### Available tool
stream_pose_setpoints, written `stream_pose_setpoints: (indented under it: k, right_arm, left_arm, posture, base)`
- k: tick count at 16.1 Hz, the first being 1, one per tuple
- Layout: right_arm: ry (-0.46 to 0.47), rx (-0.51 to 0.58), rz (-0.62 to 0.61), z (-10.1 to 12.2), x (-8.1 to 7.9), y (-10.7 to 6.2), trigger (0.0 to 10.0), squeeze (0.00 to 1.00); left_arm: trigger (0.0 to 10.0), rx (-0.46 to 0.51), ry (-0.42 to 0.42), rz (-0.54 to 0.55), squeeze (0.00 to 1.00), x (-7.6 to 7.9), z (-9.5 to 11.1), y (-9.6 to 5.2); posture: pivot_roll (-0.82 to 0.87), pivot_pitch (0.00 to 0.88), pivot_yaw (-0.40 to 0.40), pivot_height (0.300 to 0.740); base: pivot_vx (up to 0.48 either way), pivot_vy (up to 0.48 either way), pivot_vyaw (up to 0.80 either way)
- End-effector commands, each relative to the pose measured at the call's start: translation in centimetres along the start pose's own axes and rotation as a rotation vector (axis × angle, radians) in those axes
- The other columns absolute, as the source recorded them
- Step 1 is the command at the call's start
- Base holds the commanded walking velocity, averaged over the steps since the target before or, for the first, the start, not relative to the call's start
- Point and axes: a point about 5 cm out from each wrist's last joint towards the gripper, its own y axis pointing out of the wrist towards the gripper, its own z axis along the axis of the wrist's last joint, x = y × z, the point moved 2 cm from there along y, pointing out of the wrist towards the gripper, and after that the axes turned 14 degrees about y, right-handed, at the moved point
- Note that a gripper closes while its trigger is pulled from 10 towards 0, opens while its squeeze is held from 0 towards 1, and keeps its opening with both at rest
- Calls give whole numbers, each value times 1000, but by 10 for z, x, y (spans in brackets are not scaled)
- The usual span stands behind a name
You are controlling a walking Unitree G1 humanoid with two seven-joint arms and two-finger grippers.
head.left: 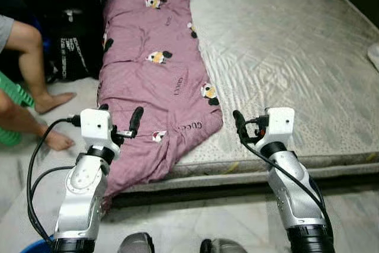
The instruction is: Clean up the room
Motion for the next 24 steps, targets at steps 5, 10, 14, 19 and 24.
stream_pose_setpoints:
  k: [5,10,14,19,24]
  right_arm:
    - [-9,5,-10,2,1,0,10000,0]
    - [-6,0,-30,2,5,-1,10000,0]
    - [-7,0,-27,2,5,-1,10000,0]
    - [-7,-3,-25,1,4,-1,10000,0]
    - [-7,-5,-25,2,5,-2,10000,0]
  left_arm:
    - [10000,5,15,16,0,-2,2,-1]
    - [10000,-33,28,29,0,-5,-5,-2]
    - [10000,-61,4,52,0,-4,-10,-5]
    - [10000,-72,-15,53,0,-5,-13,-5]
    - [10000,-74,-11,69,0,-6,-13,-6]
  posture:
    - [-13,97,-48,740]
    - [-16,103,-48,740]
    - [-15,113,-50,740]
    - [-17,116,-51,740]
    - [-18,118,-53,740]
  base:
    - [151,0,0]
    - [0,0,0]
    - [0,0,-530]
    - [0,288,0]
    - [0,480,0]
